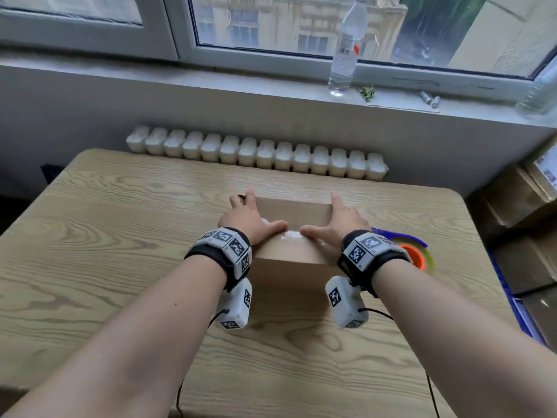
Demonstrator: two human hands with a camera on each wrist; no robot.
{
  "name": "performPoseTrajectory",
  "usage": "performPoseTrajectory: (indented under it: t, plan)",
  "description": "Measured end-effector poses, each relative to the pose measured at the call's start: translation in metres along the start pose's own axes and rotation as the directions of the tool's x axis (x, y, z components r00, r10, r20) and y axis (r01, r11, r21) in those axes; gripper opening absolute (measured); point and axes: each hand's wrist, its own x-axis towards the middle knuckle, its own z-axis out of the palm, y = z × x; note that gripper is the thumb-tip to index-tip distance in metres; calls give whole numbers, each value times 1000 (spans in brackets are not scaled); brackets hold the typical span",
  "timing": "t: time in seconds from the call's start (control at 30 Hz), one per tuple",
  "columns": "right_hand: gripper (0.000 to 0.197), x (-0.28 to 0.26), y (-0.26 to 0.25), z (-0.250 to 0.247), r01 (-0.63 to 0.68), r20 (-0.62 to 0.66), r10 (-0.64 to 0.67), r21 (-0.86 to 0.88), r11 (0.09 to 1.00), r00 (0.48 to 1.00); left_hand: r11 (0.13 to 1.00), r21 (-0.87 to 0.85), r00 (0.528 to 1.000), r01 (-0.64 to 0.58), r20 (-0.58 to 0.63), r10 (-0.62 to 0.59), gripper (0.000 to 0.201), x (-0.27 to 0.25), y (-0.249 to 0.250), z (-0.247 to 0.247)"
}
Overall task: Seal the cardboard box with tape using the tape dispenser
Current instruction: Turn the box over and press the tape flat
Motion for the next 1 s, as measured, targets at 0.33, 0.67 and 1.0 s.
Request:
performPoseTrajectory:
  t: [0.33,0.67,1.0]
  plan:
    - [71,-8,17,-2,59,-50,-61,-55,997,997,975,-117,971,-190,123,204,71,15,-33,-12]
    - [116,-17,-1,-3,-6,4,6,-38,999,1000,975,-33,944,-221,246,222,101,7,-34,-28]
    - [50,-12,7,-28,-231,94,242,-118,966,966,968,-66,961,-242,121,249,30,18,-42,-50]
